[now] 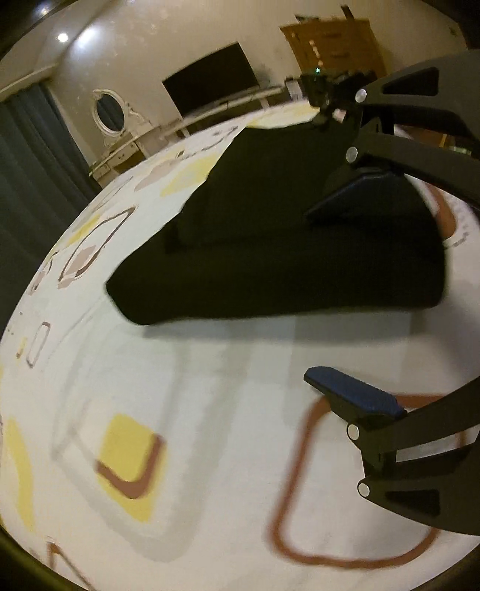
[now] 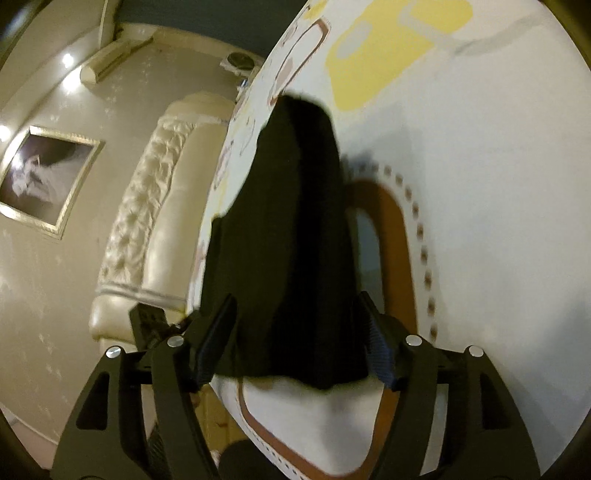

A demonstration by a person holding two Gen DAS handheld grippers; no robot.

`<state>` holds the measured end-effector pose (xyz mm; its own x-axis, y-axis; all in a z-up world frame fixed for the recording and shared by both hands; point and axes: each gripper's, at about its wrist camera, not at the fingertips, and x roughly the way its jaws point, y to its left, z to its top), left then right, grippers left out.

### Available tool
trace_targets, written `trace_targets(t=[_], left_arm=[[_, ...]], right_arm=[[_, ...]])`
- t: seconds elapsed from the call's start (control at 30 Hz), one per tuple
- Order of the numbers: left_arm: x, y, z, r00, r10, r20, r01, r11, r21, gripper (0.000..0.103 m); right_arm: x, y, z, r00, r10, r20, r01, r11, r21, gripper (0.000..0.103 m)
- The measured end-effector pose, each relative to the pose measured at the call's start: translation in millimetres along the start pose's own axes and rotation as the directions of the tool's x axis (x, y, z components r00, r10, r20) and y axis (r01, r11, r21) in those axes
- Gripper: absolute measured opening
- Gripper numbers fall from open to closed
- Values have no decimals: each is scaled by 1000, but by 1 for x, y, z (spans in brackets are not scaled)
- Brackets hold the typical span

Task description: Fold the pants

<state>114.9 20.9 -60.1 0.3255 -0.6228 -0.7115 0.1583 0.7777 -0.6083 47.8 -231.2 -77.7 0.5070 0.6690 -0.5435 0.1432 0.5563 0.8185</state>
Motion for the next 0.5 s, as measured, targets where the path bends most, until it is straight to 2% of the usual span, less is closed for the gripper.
trace_targets(t=[0.07,0.13,0.17,0.23,0.3,0.4,0.5], left_arm=[[3,-5,-11,1000,14,-2,-14,1000,15,80],[5,-13,-15,999,42,16,-43,998,55,62],[6,-17,-16,1000,26,9,-26,997,67,42],[4,-29,-17,998,53,18,-54,995,83,36],[0,-43,-20,994,104,36,-108,985,136,31],[-3,-48,-26,992,124,35,-128,980,151,30],[2,-43,-28,991,129,47,-135,975,177,31]], right_arm=[[1,6,-7,999,-29,16,30,999,-23,66],[3,8,-9,998,-64,25,64,998,-23,49],[5,7,-9,996,-87,19,87,996,-17,47],[3,9,-9,996,-84,20,84,996,-14,38],[-5,18,-10,998,-57,34,58,998,-26,35],[-14,27,-13,998,-31,54,33,999,-40,34],[-9,7,-18,998,-52,31,52,999,-4,35]])
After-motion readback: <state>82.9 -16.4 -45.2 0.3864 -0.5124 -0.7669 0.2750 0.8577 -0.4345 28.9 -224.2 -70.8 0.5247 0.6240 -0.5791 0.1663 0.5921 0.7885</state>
